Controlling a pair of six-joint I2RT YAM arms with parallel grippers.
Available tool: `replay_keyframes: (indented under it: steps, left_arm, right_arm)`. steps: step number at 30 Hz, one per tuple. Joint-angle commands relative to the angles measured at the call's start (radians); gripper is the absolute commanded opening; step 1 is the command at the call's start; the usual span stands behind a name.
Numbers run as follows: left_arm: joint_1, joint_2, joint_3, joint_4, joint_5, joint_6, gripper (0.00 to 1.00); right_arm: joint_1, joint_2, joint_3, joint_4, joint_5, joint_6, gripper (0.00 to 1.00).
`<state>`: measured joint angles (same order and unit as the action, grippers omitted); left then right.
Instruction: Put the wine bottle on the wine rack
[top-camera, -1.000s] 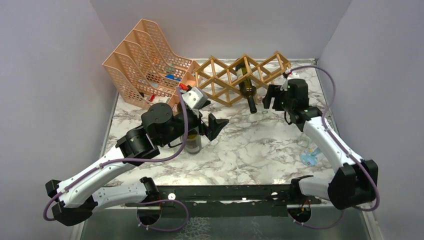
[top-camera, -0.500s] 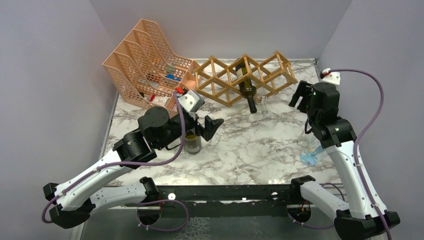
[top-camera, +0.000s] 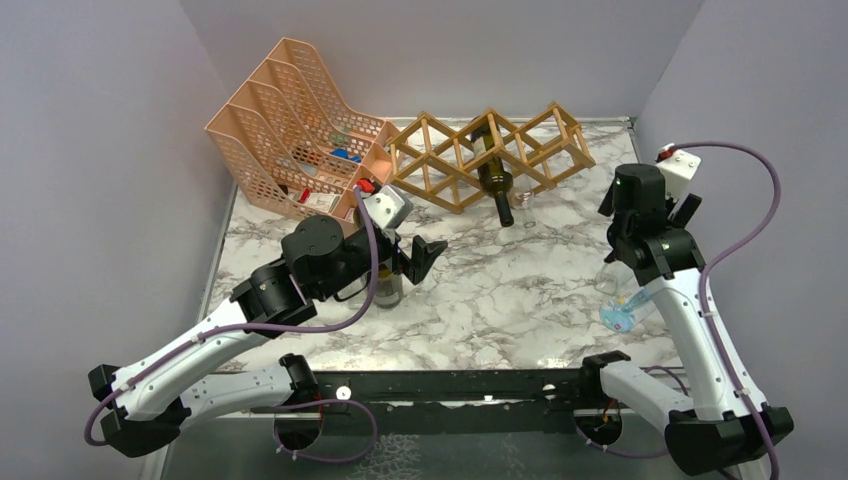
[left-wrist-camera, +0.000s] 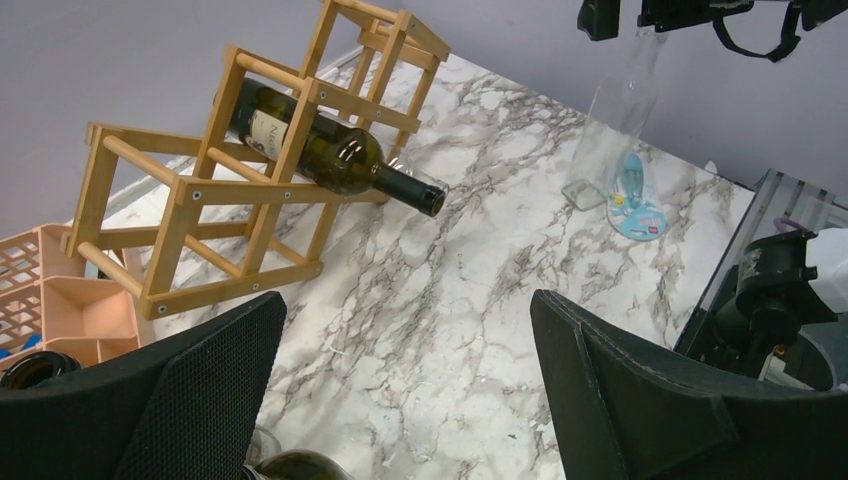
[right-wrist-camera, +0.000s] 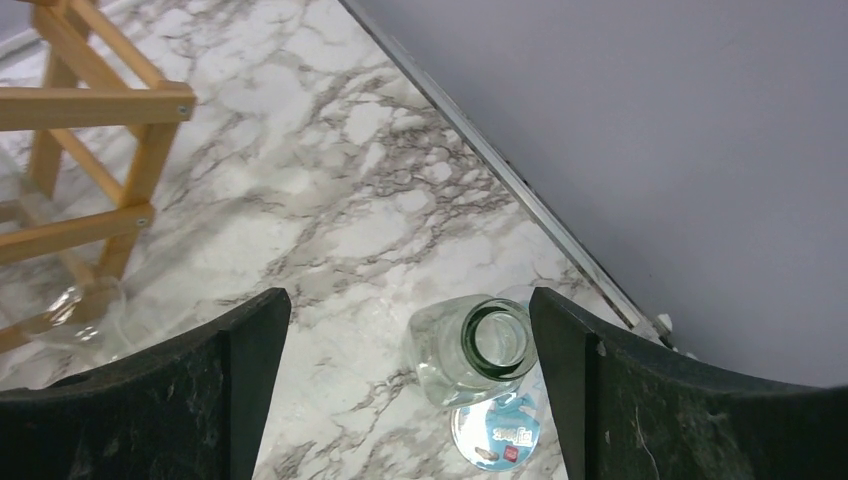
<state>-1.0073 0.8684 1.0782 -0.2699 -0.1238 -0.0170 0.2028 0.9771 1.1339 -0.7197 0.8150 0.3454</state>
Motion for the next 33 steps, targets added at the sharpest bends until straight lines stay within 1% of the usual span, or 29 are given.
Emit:
replay_keyframes:
  steps: [1,3,6,9,13,15,17,19,21,24,27,33]
  left_arm:
    - [0.001,-0.018,-0.013,0.027,-0.003,0.014,0.99]
    - [0.001,-0.02,-0.012,0.026,-0.001,0.017,0.99]
    - [0.001,-0.018,-0.012,0.024,0.0,0.021,0.99]
    - [0.001,-0.015,-0.012,0.024,0.002,0.019,0.99]
    - [0.001,-0.01,-0.011,0.023,0.009,0.012,0.99]
    - [0.001,-0.006,-0.008,0.027,0.018,0.007,0.99]
    - [0.001,0.003,-0.004,0.034,0.033,-0.001,0.99]
    - [0.001,0.015,0.0,0.047,0.057,-0.009,0.99]
    - [0.001,0.029,0.004,0.073,0.085,-0.017,0.99]
    - [0.001,0.062,0.01,0.127,0.138,-0.034,0.99]
    - [0.001,0.11,0.03,0.172,0.206,-0.058,0.99]
    - [0.001,0.229,0.072,0.261,0.28,-0.096,0.99]
  right_arm:
    - [-0.047,0.015,-0.054,-0.024,0.069,0.092,0.92]
    - [-0.068,0.011,-0.074,-0.026,0.067,0.115,0.92]
    - [-0.081,-0.008,-0.108,-0.006,0.052,0.119,0.89]
    - [-0.084,-0.016,-0.133,0.017,0.03,0.105,0.8]
    - [-0.085,-0.018,-0.15,0.03,0.055,0.09,0.58]
    - [-0.085,-0.026,-0.146,0.032,0.07,0.076,0.45]
    - [-0.085,-0.039,-0.127,0.036,0.058,0.057,0.3]
    - [-0.085,-0.056,-0.102,0.051,0.007,0.016,0.22]
    - [-0.085,-0.072,-0.065,0.06,-0.077,-0.03,0.18]
    - [-0.085,-0.088,-0.01,0.044,-0.23,-0.064,0.16]
    - [-0.085,-0.097,0.052,0.009,-0.351,-0.075,0.14]
    - [-0.085,-0.122,0.177,-0.042,-0.511,-0.094,0.14]
